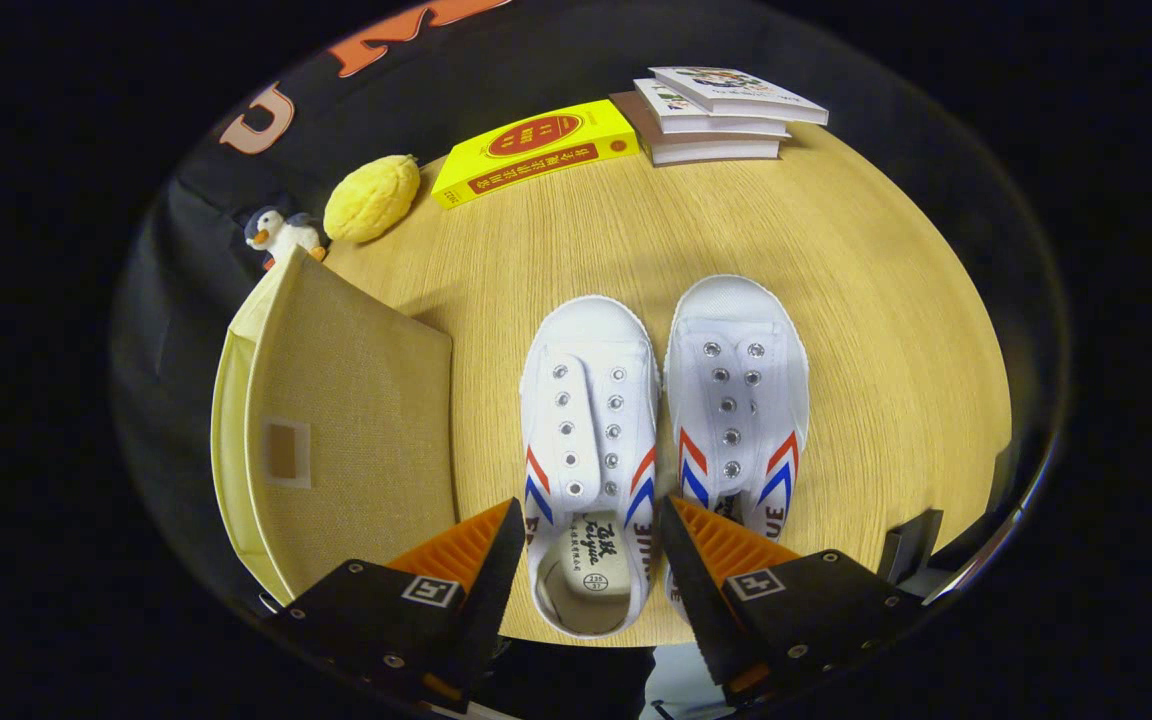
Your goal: Open the storage box then place both shoes into the box .Put the left shoe in first, then the right shoe, with the right side of both shoes facing outward in a uniform manner.
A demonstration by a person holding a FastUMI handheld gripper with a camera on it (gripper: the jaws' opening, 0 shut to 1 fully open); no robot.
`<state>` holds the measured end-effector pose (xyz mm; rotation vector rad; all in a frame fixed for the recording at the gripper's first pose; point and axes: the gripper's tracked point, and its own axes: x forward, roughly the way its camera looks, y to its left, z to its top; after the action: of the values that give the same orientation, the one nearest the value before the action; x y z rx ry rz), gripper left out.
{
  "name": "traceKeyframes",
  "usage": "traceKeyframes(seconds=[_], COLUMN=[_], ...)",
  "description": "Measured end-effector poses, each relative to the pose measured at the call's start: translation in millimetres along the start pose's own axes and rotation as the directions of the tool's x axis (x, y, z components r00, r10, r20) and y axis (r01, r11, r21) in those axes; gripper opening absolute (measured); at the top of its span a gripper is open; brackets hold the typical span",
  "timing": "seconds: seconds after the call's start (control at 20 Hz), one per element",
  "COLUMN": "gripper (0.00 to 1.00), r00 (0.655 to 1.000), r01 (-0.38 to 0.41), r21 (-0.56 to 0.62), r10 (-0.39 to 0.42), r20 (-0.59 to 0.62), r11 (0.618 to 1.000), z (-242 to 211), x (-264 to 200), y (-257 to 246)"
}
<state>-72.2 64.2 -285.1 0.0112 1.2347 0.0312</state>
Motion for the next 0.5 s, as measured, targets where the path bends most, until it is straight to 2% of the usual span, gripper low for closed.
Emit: traceKeyframes(seconds=[0.15,0.25,0.4,0.5], gripper=[0.74,0.61,0.36,0.28], r00=[1.0,0.999,0.999,0.997], r01=[0.022,0.034,0.053,0.07], r21=[0.024,0.04,-0.033,-0.074], r10=[-0.022,-0.034,-0.054,-0.071], r20=[0.002,-0.003,-0.009,-0.011], r11=[0.999,0.999,0.998,0.995], z=[1,-2,-6,-6], x=[7,14,30,36], y=[-15,-19,-17,-14])
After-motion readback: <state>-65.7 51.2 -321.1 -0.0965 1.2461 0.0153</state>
